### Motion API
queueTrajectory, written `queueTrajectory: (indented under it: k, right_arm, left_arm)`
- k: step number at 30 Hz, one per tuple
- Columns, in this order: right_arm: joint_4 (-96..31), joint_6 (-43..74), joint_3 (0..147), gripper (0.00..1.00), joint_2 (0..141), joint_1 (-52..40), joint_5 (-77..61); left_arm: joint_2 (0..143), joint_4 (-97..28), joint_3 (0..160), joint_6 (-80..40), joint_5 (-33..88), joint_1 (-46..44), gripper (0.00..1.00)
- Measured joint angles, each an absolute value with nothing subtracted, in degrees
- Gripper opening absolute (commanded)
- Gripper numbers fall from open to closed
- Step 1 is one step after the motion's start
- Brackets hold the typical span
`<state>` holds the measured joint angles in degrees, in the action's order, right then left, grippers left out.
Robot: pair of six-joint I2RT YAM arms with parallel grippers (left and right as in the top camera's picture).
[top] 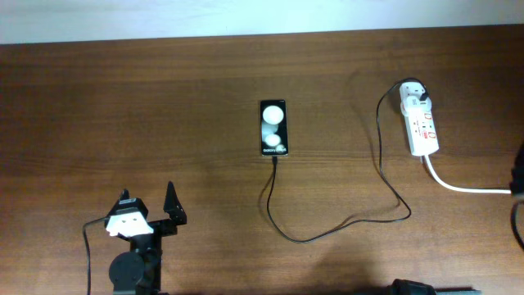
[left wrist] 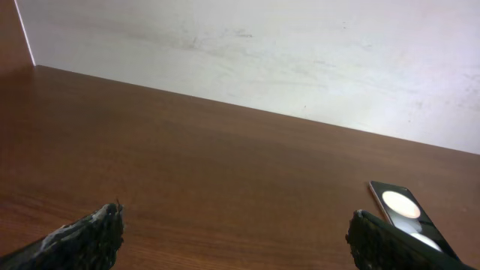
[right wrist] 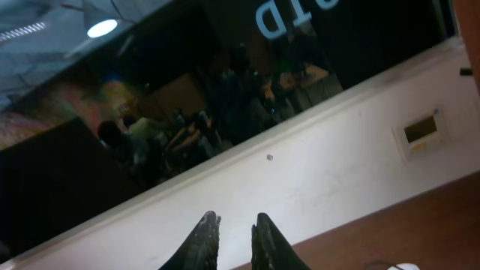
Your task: Plug charger to phone and switch on socket
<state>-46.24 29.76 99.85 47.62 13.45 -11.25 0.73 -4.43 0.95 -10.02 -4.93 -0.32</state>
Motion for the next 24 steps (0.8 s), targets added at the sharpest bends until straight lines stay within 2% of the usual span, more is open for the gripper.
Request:
queueTrajectory:
  k: [4,9,14,17,21,24]
  right_arm:
    - [-44.47,29.76,98.15,0.19,43.13,13.45,-10.37]
    - [-32.51,29.76,85.97,0.28,36.67,13.45,-9.98]
    - [-22.57,29.56,77.76,0.24,28.75,13.45,-9.98]
    - [-20.58,29.61,76.75,0.26,27.42,13.45,-10.22]
    - [-19.18,29.56,76.62,0.25,27.03,13.45,-17.52]
    - [-16.16,29.47,74.0,0.27,20.97,13.45,-19.07]
  left_arm:
    - [0.73,-4.47,0.95,-6.87,-4.69,-0.32,0.99]
    - [0.73,-4.49,0.95,-3.97,-4.45,-0.34,0.99]
    - [0.73,-4.49,0.95,-3.86,-4.45,-0.34,0.99]
    - [0.73,-4.49,0.95,-3.86,-4.45,-0.34,0.99]
    - [0.73,-4.49,0.95,-3.86,-4.45,-0.34,0.99]
    - [0.8,-4.51,0.95,-3.84,-4.45,-0.34,0.99]
